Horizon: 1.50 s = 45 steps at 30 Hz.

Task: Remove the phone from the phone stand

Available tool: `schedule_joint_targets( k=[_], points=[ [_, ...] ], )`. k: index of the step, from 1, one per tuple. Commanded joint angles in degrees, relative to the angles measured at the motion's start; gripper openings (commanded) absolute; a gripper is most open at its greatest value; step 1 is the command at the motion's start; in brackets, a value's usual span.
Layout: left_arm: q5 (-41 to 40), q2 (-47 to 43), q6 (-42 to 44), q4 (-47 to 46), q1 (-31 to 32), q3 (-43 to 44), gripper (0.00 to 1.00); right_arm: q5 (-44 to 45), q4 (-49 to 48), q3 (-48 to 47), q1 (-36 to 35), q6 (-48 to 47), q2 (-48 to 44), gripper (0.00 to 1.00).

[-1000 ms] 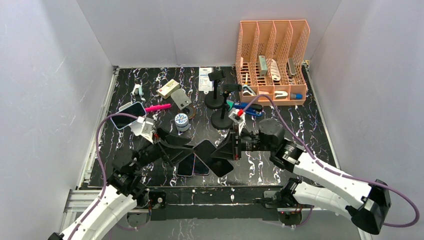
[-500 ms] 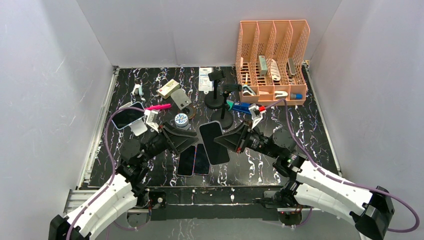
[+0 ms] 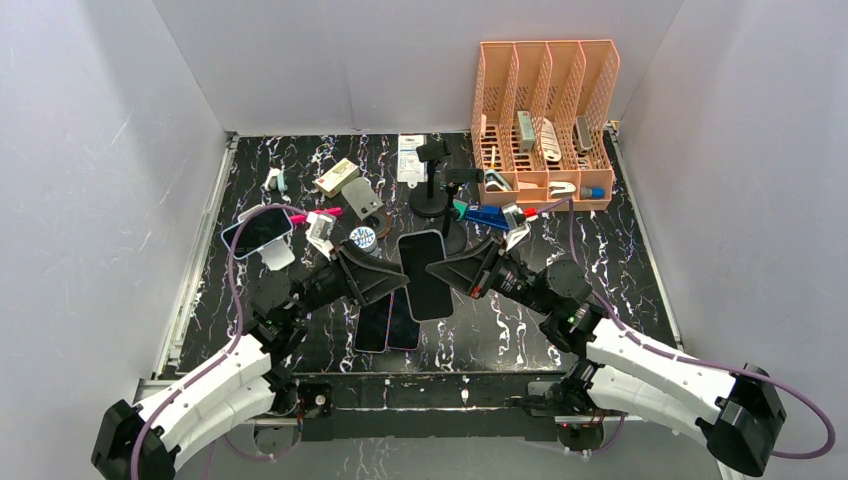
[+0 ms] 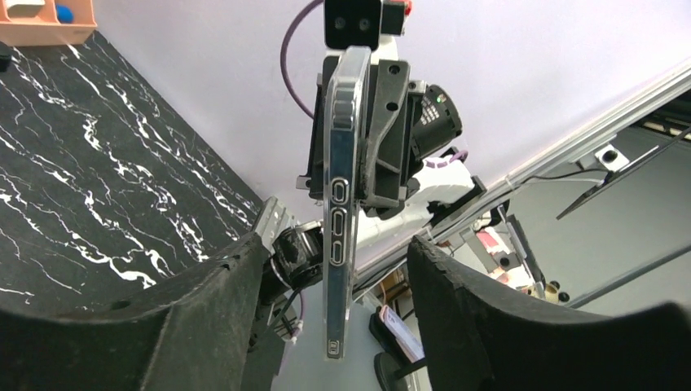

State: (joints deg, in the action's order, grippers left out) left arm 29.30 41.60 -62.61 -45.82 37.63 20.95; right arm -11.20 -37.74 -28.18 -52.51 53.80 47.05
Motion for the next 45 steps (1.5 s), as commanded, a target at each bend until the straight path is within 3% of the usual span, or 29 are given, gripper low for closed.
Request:
schedule_joint_targets(
  k=[1, 9, 21, 22, 26, 28, 35, 40, 45],
  points=[
    [0.07, 2.20, 0.02, -2.64, 2.41, 2.36, 0.58, 1.51, -9.10, 0.64, 0.04, 2.99, 0.48, 0.01],
    [-0.67, 4.97, 0.95, -3.62, 5.05, 3.76, 0.40, 2.91, -9.33, 1.47, 0.04, 3.42, 0.23, 0.01],
    [-1.79, 4.67, 0.59, -4.80, 5.49, 2.87, 0.00, 2.59, -8.36, 3.21, 0.08, 3.90, -1.05, 0.01],
    [-1.78, 4.71, 0.52, -4.85, 5.57, 2.87, 0.00, 1.65, -7.37, 2.89, 0.09, 3.41, -1.00, 0.03],
    [-1.73, 4.25, 0.34, -4.89, 5.58, 2.49, 0.00, -3.08, 1.99, -0.45, 0.06, 0.20, -1.32, 0.43],
    [-1.05, 3.82, 0.36, -4.89, 5.55, 2.30, 0.00, -5.24, 6.61, -1.80, 0.05, -1.17, -1.70, 0.51],
    [2.21, 3.07, 0.82, -4.89, 5.62, 1.68, 0.00, -9.50, 13.86, -1.88, 0.04, -2.02, -4.41, 0.50],
    [3.41, 3.31, 0.74, -4.89, 5.67, 1.63, 0.00, -10.55, 12.77, -1.07, 0.08, -1.62, -5.70, 0.46],
    [6.23, 4.39, 0.46, -4.89, 5.62, 2.56, 0.00, -12.20, 10.33, -1.25, 0.05, -0.71, -4.42, 0.49]
  ],
)
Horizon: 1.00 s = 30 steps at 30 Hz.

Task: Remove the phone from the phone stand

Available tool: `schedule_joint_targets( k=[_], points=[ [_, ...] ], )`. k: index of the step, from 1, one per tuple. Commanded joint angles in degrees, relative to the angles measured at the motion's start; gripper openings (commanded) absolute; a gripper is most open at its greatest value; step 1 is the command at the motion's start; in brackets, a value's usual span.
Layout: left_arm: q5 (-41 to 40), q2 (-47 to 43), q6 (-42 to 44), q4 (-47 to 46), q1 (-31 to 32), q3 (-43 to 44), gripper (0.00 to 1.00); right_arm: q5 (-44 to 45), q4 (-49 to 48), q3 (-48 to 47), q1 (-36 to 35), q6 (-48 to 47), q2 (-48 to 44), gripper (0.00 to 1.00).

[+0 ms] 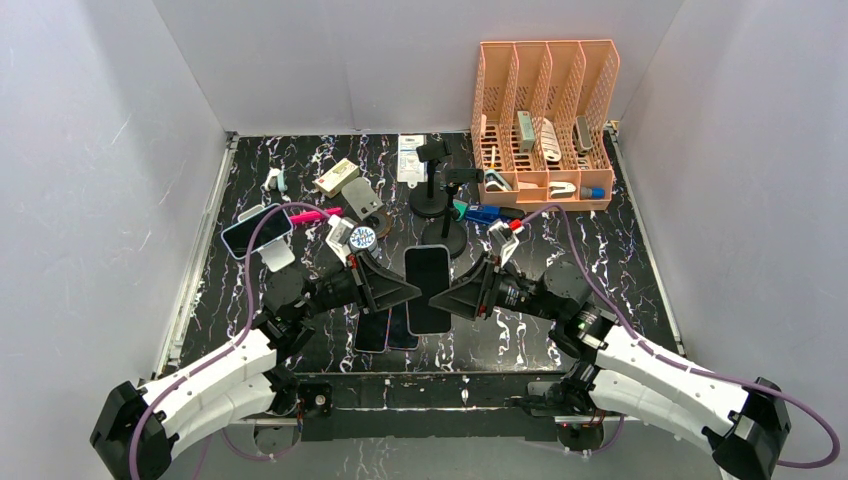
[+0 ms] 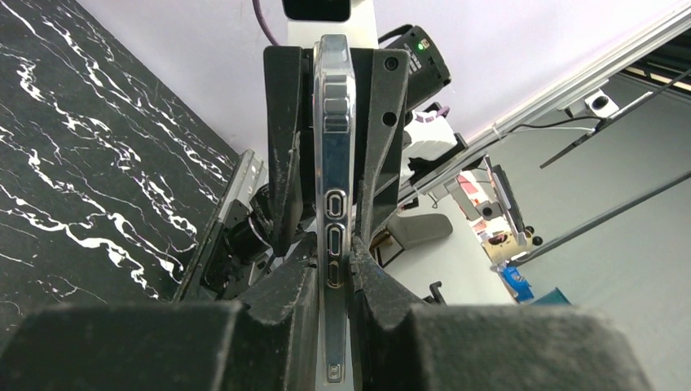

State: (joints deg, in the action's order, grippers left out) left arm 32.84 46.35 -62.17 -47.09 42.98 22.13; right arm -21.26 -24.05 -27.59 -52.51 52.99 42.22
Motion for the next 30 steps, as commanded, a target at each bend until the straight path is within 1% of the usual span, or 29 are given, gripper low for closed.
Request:
schedule_joint_targets(
  k=[1, 6, 11, 15, 17, 21, 25, 26, 27, 29, 30],
  points=[
    [3.09, -0.30, -0.09, -3.62, 0.29, 1.50, 0.00, -2.29, -3.89, -1.80, 0.04, 0.40, 0.61, 0.50],
    [3.80, -1.02, -0.14, -3.62, 0.36, 1.04, 0.00, -2.70, -8.67, -0.44, 0.04, 2.51, 0.73, 0.50],
    [4.13, -1.73, -0.17, -3.58, 0.46, 0.40, 0.00, -4.17, -12.83, 0.33, 0.04, 4.31, 1.44, 0.45],
    [4.13, -1.86, 0.01, -3.62, 0.44, 0.20, 0.00, -4.80, -13.89, 0.38, 0.04, 4.73, 1.91, 0.40],
    [4.11, -1.90, 0.18, -3.62, 0.48, 0.12, 0.00, -4.74, -14.42, 0.60, 0.08, 4.92, 1.77, 0.36],
    [4.03, -1.45, 0.45, -3.62, 0.52, -0.14, 0.00, -5.18, -14.62, 0.52, 0.06, 4.93, 1.75, 0.25],
    [4.07, -1.17, 0.67, -3.62, 0.53, -0.55, 0.00, -5.64, -14.49, 0.61, 0.04, 4.71, 1.54, 0.10],
    [3.97, -1.17, 0.79, -3.62, 0.55, -0.66, 0.03, -5.64, -14.40, 0.72, 0.04, 4.54, 1.34, 0.05],
    [3.93, -1.11, 1.03, -3.62, 0.53, -0.75, 0.15, -5.63, -14.24, 0.82, 0.04, 4.37, 1.11, 0.03],
    [3.95, -0.71, 1.45, -3.62, 0.52, -1.06, 0.41, -5.61, -13.86, 1.23, 0.04, 4.16, 0.34, 0.01],
    [3.88, -0.51, 1.66, -3.50, 0.57, -1.28, 0.51, -5.56, -13.22, 1.30, 0.04, 3.95, -0.15, 0.01]
  ],
)
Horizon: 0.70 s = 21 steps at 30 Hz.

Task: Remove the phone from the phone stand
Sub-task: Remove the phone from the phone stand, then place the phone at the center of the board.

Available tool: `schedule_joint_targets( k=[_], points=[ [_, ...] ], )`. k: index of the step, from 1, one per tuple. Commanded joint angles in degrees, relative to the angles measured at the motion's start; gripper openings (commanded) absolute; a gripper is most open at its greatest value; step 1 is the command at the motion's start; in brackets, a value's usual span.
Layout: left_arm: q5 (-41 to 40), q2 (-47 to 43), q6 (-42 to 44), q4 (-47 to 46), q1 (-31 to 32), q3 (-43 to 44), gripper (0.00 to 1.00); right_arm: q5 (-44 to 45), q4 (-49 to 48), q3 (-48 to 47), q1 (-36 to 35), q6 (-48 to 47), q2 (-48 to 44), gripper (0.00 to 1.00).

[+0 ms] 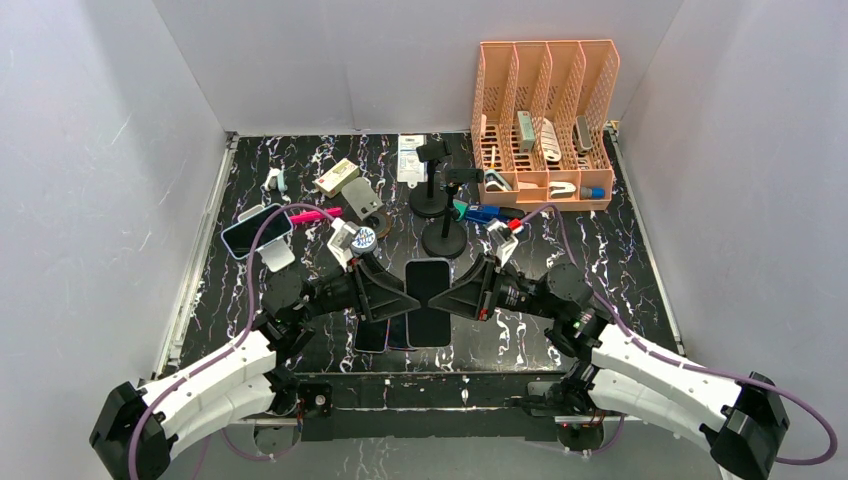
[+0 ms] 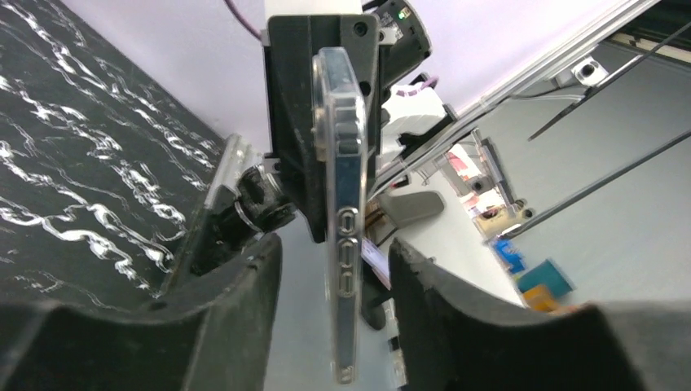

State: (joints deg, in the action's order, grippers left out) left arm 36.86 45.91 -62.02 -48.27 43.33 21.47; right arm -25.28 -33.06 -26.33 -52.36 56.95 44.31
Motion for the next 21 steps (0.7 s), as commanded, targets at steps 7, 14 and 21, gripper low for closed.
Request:
schedule_joint_targets(
  k=[7, 14, 21],
  points=[
    [-9.26, -3.94, 11.92, 15.06, 0.20, 0.81, 0.79, 2.41, 13.27, -3.09, -0.11, -7.52, -9.36, 0.01],
    [-26.60, -7.33, 28.26, 41.10, 0.17, 9.17, 0.80, 13.87, 29.53, -1.53, -0.09, -10.42, -22.06, 0.01],
    [-39.79, -5.56, 40.65, 51.08, 0.22, 12.83, 0.80, 24.00, 45.96, -2.17, -0.11, -11.19, -25.42, 0.01]
  ],
)
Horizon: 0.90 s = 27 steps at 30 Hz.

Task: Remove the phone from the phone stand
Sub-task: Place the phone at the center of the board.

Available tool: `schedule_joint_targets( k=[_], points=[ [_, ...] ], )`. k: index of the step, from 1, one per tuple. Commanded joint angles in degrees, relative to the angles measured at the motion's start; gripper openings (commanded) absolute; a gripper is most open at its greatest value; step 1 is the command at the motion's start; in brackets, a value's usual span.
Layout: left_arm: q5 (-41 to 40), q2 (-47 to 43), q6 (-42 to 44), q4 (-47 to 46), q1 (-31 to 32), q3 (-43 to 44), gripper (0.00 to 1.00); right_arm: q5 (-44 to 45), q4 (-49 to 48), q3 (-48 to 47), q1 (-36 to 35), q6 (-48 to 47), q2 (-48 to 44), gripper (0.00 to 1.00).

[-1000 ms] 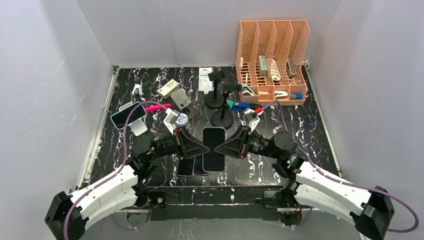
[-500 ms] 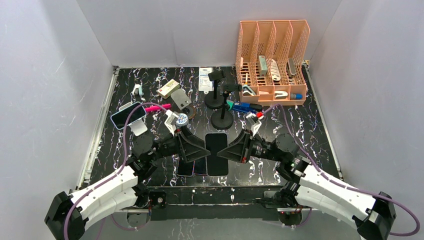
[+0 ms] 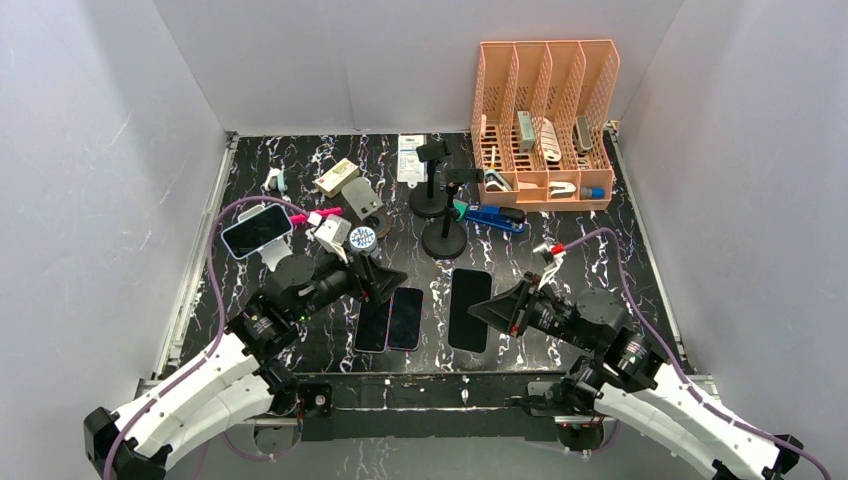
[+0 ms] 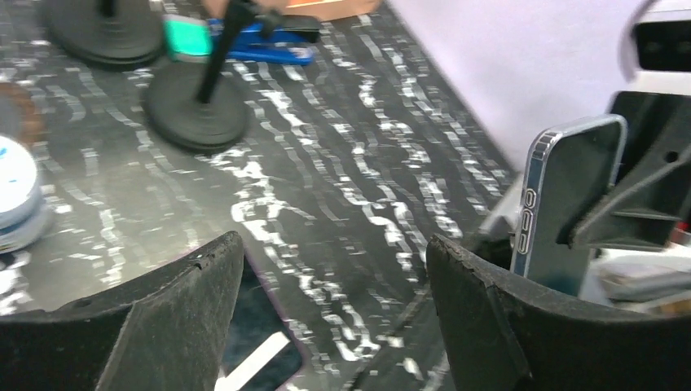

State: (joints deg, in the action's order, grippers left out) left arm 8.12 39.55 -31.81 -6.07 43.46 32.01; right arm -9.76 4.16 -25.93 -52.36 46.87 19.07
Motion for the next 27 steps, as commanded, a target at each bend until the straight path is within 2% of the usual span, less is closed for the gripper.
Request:
schedule_joint_targets(
  k=[1, 5, 8, 14, 17, 21, 27],
  points=[
    [-12.58, 0.92, 11.43, 9.14, 0.07, 2.16, 0.80, 9.35, 10.24, -2.73, -0.11, -1.02, 0.28, 0.01],
    [-18.11, 0.57, 13.14, 8.68, 0.04, 1.14, 0.80, 13.96, 13.49, -2.86, -0.07, 0.13, 2.87, 0.01],
    [-18.56, 0.10, 13.96, 7.38, 0.08, 1.61, 0.79, 14.13, 10.17, -0.84, -0.07, 2.16, 5.01, 0.01],
    [-17.58, 2.75, 20.35, 6.33, 0.05, 5.79, 0.79, 7.82, -2.68, 3.90, -0.05, 7.44, 15.08, 0.01],
    [-17.21, 2.41, 24.33, 3.57, 0.05, 4.15, 0.79, 5.15, -7.92, 4.76, -0.01, 9.75, 20.68, 0.01],
    [-18.77, -2.09, 24.75, -0.31, 0.04, -0.74, 0.80, 3.25, -11.34, 5.02, 0.75, 11.19, 24.87, 0.01],
    [-18.69, -5.28, 24.92, 1.21, 0.04, -1.50, 0.80, -2.48, -16.84, 7.14, 5.33, 12.99, 30.38, 0.01]
  ],
)
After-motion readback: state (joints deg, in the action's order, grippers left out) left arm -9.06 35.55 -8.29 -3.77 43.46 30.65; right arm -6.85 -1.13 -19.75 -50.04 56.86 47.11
